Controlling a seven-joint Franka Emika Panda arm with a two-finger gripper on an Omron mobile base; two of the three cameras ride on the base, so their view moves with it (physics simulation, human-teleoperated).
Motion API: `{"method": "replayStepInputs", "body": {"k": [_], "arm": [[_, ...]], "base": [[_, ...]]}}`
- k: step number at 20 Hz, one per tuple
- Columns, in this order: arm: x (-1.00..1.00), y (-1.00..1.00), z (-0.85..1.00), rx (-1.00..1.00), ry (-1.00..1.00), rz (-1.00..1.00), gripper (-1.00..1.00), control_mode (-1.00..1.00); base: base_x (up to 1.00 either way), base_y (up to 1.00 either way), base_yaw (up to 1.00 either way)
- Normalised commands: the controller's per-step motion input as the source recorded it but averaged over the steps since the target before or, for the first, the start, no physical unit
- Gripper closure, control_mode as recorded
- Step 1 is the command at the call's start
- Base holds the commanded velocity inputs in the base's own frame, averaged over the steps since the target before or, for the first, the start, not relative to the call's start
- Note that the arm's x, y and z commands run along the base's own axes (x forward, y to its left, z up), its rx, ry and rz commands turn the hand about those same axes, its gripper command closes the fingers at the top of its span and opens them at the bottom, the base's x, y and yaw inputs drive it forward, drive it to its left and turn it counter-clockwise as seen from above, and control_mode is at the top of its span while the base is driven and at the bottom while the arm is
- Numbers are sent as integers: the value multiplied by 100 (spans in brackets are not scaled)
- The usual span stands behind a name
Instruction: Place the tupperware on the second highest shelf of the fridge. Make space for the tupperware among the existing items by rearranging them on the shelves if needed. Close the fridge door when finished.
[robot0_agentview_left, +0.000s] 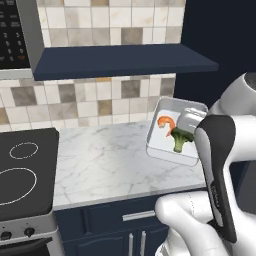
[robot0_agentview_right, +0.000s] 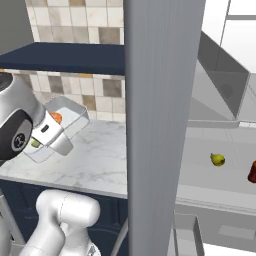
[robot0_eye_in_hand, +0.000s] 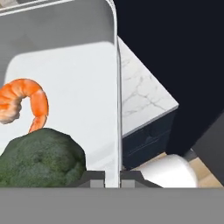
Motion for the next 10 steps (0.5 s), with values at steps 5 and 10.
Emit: {"method": "replayStepInputs", "body": {"k": [5,10], "arm": [[-49,31,10,-16,0,8,100,-100],[-80,9,0,-14,0,2,100,-100]], "base": [[0,0,0],[0,0,0]]}}
